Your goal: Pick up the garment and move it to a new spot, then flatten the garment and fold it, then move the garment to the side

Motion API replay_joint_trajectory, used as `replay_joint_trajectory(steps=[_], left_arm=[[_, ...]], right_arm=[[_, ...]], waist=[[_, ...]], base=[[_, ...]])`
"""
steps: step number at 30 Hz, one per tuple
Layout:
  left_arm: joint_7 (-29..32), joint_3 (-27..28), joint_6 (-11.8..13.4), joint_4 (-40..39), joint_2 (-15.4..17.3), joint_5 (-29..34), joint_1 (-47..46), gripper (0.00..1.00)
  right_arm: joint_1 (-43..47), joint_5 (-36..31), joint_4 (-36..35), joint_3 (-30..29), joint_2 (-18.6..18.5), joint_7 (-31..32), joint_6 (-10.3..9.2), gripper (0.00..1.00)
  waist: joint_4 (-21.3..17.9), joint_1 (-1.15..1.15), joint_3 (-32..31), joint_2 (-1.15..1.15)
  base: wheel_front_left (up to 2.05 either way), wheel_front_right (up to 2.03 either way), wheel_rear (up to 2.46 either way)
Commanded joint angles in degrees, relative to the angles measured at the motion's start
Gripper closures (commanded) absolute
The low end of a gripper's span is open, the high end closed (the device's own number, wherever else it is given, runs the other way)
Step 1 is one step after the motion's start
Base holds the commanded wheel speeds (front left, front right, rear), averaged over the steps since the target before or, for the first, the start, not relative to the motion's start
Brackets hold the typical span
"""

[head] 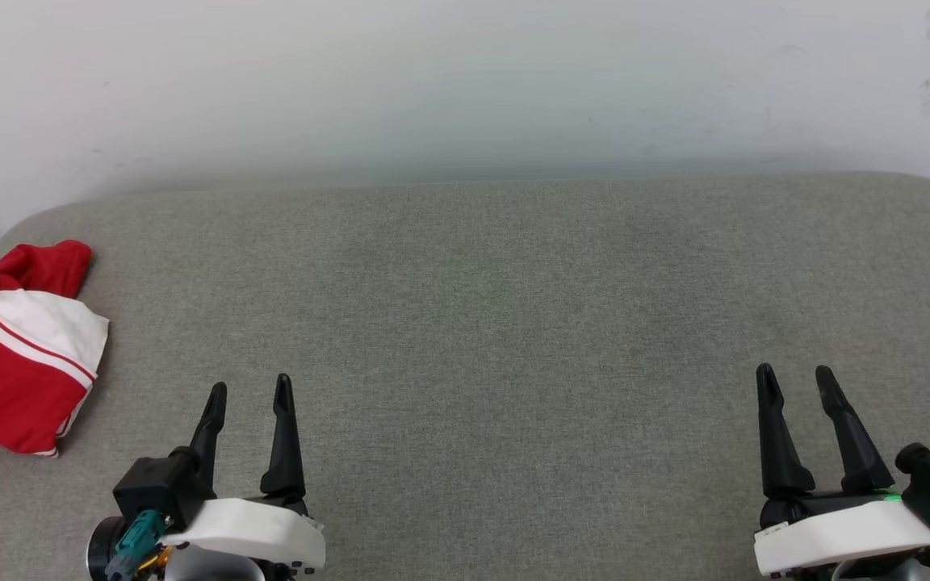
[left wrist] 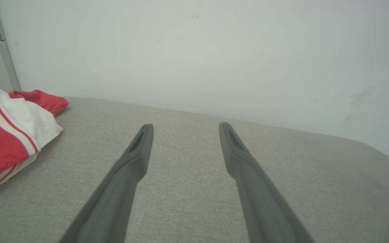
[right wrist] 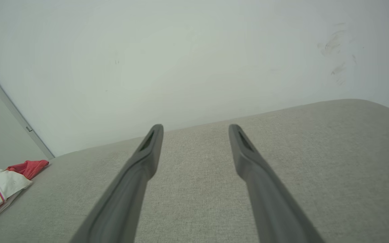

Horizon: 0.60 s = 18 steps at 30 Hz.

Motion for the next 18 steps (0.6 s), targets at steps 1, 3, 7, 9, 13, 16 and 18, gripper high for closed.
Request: replay_joint_trajectory(steps=[1, 3, 7, 9, 13, 16, 18], left_arm=[[-0.65, -0.07, -0.34, -0.63, 0.09, 1.72, 0.23, 0.00], [-0.87, -0.01, -0.45, -0.67, -0.04, 2.67, 0.34, 0.00], [-1.32, 0.10, -0.74, -0.67, -0.31, 4.54, 0.68, 0.00], [-1.59, 0.10, -0.80, -0.55, -0.41, 5.46, 0.86, 0.00], [-1.91, 0.30, -0.96, -0.28, -0.55, 6.68, 1.15, 0.00], [-2.29, 0.56, -1.20, -0.16, -0.73, 7.76, 1.34, 0.00], [-2.45, 0.91, -1.34, -0.18, -0.92, 7.97, 1.54, 0.00]], right_arm=[[0.36, -1.67, -0.79, 0.19, -0.30, -0.67, 0.11, 0.00], [0.47, -2.49, -0.95, 0.32, -0.31, -0.86, 0.12, 0.00], [0.76, -3.93, -1.27, 0.46, -0.31, -1.33, 0.12, 0.00], [0.88, -4.66, -1.39, 0.58, -0.32, -1.60, 0.12, 0.00], [1.13, -5.53, -1.49, 0.69, -0.33, -1.96, 0.12, 0.00], [1.28, -6.15, -1.78, 0.68, -0.34, -2.26, 0.13, 0.00], [1.53, -6.96, -1.93, 0.84, -0.34, -2.54, 0.13, 0.00]], waist=[[0.05, 0.00, -0.06, 0.00], [0.08, 0.00, -0.09, 0.00], [0.13, 0.00, -0.18, 0.00], [0.13, 0.00, -0.24, 0.00], [0.10, 0.00, -0.33, 0.00], [0.06, 0.00, -0.44, 0.00], [0.05, 0.00, -0.48, 0.00]], base=[[0.00, 0.00, 0.00], [0.00, 0.00, 0.00], [0.00, 0.00, 0.00], [0.00, 0.00, 0.00], [0.00, 0.00, 0.00], [0.00, 0.00, 0.00], [0.00, 0.00, 0.00]])
